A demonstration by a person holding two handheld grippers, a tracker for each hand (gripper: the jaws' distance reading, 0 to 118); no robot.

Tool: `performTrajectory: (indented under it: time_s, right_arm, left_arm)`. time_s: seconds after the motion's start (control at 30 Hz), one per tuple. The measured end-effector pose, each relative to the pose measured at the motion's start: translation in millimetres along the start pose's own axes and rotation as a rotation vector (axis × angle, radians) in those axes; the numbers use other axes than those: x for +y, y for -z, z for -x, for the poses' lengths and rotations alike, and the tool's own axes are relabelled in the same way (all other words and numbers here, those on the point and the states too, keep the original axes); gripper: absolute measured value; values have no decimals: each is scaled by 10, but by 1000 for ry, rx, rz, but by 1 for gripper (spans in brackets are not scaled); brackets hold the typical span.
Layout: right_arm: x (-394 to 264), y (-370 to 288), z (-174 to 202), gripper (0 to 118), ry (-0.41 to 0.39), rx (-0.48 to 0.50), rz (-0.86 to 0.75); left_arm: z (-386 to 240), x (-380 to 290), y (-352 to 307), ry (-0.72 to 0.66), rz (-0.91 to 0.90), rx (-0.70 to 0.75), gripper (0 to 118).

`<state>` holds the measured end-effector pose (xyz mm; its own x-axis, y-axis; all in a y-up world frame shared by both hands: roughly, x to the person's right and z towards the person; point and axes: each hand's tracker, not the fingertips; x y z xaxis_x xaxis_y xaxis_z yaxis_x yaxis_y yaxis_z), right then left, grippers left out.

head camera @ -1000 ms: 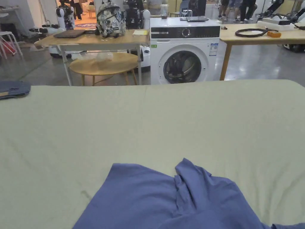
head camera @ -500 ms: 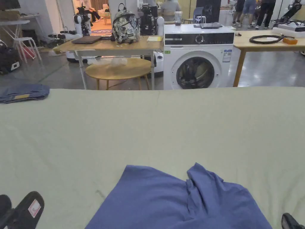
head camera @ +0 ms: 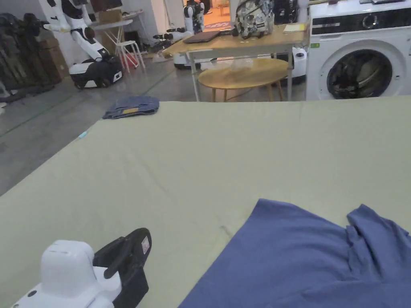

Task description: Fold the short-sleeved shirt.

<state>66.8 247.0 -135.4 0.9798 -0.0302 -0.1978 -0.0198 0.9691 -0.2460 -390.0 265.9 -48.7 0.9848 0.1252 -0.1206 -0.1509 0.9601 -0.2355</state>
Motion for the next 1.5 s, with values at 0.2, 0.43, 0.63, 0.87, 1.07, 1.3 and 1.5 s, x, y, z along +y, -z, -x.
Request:
performTrajectory:
  time_s: [0.2,0.43,0.63,0.87,1.07,1.3,1.5]
  right_arm:
    - [-179,43,3,0,31,23,78]
    - [-274,90,-55,0,54,13,157]
    - [-285,137,-90,0,52,11,186]
    - [-222,329,-149,0,29,12,209]
    - [25,1256,-468,65,-45,-11,396]
    - [-383,2741,-1111,48,180,-24,806]
    - [-422,2693,-1114,0,123,25,765]
  left_arm:
    - [349,-740,171,-36,267,110,10]
    - [533,-1383,368,-416,407,71,27]
    - [425,-1609,508,-313,518,132,0]
    - [557,-1641,686,-331,604,99,0]
    - [393,-1568,674,-245,632,112,0]
    - [516,-1556,618,-350,618,95,0]
    - [465,-1576,583,-339,596,112,0]
